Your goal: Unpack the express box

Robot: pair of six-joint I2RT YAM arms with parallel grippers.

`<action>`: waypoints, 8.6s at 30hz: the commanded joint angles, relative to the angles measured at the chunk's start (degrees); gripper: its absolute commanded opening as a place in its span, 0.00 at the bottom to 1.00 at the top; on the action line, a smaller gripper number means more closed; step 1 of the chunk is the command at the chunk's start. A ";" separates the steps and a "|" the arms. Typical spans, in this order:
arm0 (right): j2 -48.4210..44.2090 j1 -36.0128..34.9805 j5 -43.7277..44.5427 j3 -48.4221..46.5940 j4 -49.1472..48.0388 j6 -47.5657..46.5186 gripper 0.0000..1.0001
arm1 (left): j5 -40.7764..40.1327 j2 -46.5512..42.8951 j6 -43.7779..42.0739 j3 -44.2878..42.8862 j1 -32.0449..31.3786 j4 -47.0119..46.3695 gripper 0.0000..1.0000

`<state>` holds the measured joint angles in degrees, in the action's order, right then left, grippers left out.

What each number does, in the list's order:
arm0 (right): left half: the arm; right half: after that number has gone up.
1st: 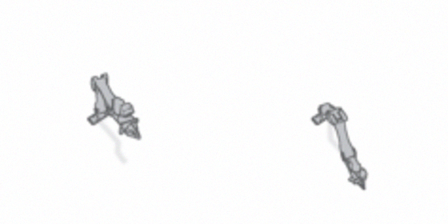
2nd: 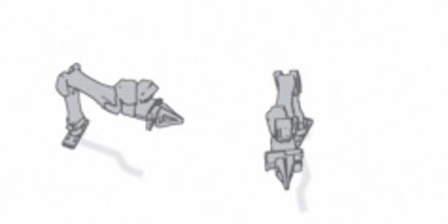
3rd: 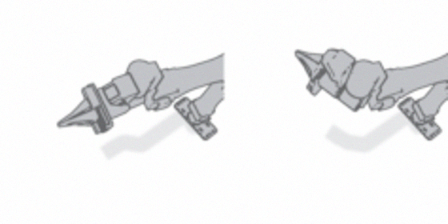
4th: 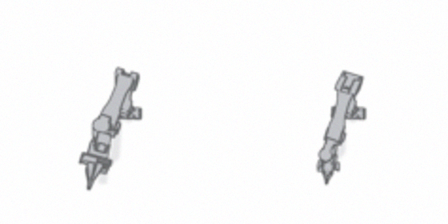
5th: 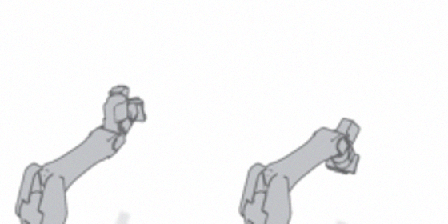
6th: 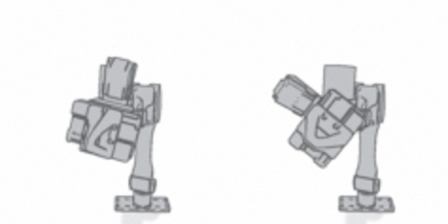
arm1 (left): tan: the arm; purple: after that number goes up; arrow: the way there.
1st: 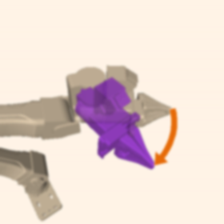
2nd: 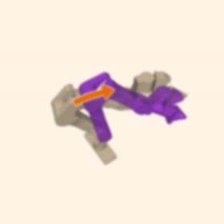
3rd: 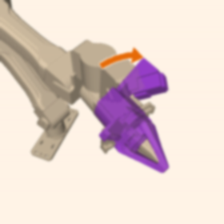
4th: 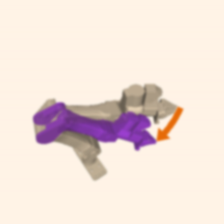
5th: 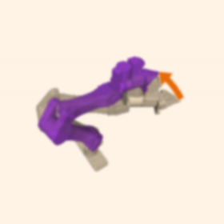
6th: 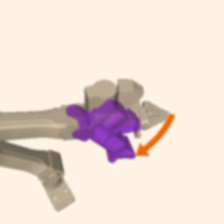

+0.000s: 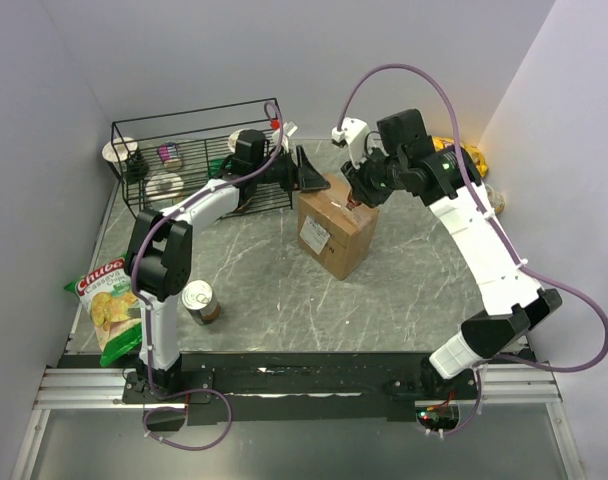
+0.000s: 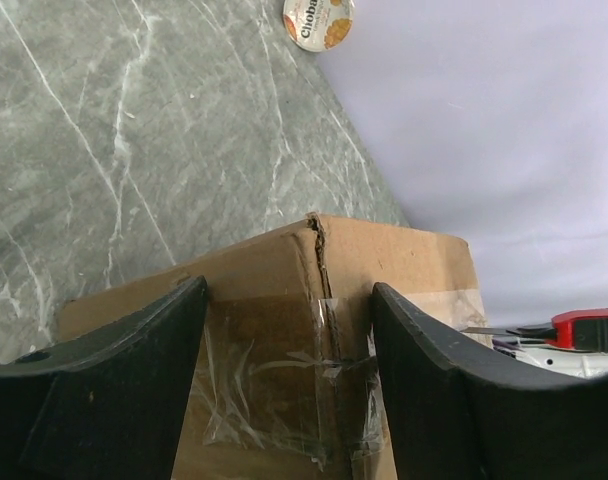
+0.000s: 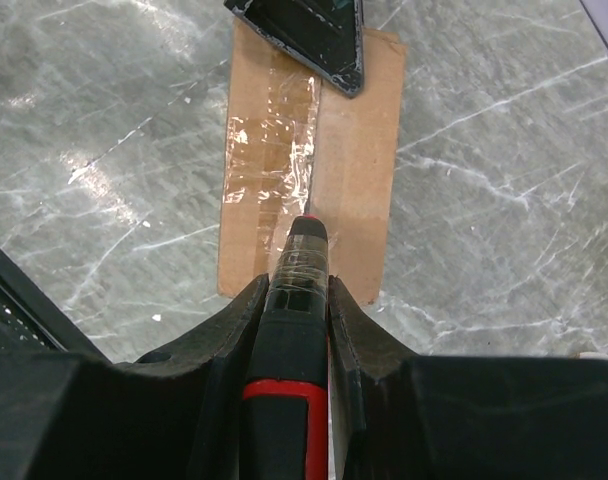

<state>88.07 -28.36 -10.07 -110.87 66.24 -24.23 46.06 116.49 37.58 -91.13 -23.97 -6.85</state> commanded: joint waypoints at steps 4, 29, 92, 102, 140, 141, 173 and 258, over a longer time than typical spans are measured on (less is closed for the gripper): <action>-7.03 1.90 1.46 2.93 4.08 0.94 0.00 | -8.45 1.90 -5.59 4.38 0.76 9.40 0.66; -18.90 9.55 -13.31 19.19 -23.42 8.23 0.00 | -8.45 1.73 -6.47 4.82 0.59 9.67 0.64; -11.87 10.52 -11.29 10.94 1.43 5.60 0.00 | -11.96 2.17 -8.05 5.44 0.94 10.72 0.61; -13.10 10.69 -11.03 12.08 5.74 4.98 0.00 | -12.40 2.87 -8.23 5.00 1.20 11.07 0.60; -12.49 20.72 -12.96 23.42 -6.73 7.88 0.00 | 4.77 -8.29 -3.46 1.22 9.19 -1.53 0.81; -11.88 20.63 -12.79 22.98 -7.26 7.97 0.00 | 2.91 -8.73 -5.31 2.53 11.29 0.42 0.79; 10.38 20.27 0.40 2.74 -9.54 8.68 0.00 | -13.63 -11.45 -44.26 9.31 3.57 26.73 0.75; 4.74 15.44 -14.02 26.05 -30.90 -1.35 0.00 | 1.92 -21.65 -69.20 4.83 -5.49 54.89 0.81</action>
<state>92.55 -12.14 -22.72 -82.41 38.04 -27.46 44.03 95.20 -26.30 -80.97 -32.53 40.16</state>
